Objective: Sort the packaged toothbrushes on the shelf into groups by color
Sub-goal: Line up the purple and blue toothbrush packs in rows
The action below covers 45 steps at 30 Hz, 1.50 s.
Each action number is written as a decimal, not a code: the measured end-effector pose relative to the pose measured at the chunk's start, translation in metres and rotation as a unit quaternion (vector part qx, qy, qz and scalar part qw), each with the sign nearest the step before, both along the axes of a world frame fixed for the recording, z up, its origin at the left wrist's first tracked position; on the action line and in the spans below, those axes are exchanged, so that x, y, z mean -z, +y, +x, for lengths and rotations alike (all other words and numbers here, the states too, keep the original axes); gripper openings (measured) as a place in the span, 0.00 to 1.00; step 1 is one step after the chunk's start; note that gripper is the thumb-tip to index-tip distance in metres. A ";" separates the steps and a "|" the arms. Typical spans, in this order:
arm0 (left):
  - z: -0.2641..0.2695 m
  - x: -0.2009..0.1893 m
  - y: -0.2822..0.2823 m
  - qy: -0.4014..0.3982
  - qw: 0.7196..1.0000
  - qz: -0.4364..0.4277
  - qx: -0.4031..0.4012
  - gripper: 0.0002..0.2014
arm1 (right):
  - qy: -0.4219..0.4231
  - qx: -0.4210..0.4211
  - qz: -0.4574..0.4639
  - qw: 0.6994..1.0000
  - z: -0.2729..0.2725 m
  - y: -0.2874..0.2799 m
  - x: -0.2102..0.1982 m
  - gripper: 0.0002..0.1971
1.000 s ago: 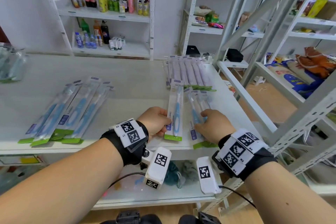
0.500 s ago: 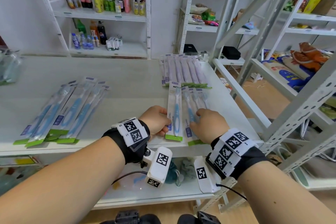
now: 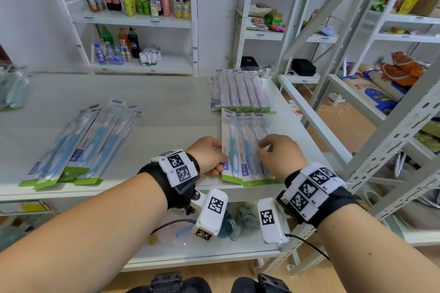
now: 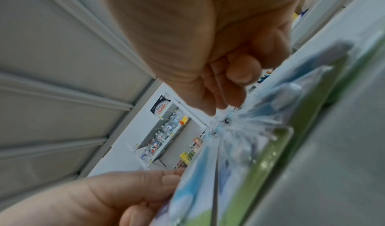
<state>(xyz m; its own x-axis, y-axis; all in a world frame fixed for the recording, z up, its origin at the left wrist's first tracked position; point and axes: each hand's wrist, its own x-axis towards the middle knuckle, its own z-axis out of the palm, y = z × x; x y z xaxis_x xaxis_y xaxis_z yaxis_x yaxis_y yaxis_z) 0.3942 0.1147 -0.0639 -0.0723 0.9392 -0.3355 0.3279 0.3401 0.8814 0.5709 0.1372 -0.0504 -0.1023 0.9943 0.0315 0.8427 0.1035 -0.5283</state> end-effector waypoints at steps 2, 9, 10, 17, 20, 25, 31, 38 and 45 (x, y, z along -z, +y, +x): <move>0.001 -0.001 0.000 0.011 1.000 0.000 0.007 0.11 | 0.043 0.006 0.013 0.999 0.007 0.003 0.001 0.12; 0.002 -0.007 -0.001 0.064 0.997 -0.005 0.047 0.07 | 0.095 0.011 -0.014 0.995 0.026 0.008 0.011 0.20; 0.003 -0.008 -0.001 0.078 0.995 -0.004 0.055 0.06 | 0.104 0.007 -0.028 0.994 0.027 0.009 0.012 0.22; 0.006 -0.011 0.002 0.140 0.988 0.019 0.058 0.06 | 0.152 -0.027 -0.051 0.987 0.038 0.007 0.024 0.29; 0.008 -0.011 0.005 0.167 0.983 0.052 0.052 0.14 | 0.197 -0.033 -0.070 0.977 0.043 0.008 0.024 0.30; 0.021 -0.015 0.009 0.281 0.955 0.073 0.065 0.21 | 0.237 -0.050 -0.101 0.965 0.049 0.011 0.022 0.30; 0.031 -0.017 0.012 0.322 0.934 0.078 0.135 0.30 | 0.232 -0.054 -0.094 0.967 0.049 0.010 0.024 0.31; 0.039 -0.009 0.007 0.355 0.896 0.062 0.260 0.53 | 0.233 -0.056 -0.088 0.967 0.048 0.011 0.028 0.33; 0.042 -0.011 0.008 0.351 0.890 0.094 0.276 0.41 | 0.206 -0.053 -0.067 0.975 0.047 0.012 0.030 0.33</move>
<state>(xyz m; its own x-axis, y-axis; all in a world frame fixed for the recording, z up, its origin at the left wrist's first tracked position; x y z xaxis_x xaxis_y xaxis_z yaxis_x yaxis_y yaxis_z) 0.4364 0.1227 -0.0525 0.2885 0.9311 -0.2230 0.8910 -0.1758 0.4187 0.6181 0.1496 -0.0800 -0.2099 0.9770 -0.0374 0.5445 0.0850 -0.8344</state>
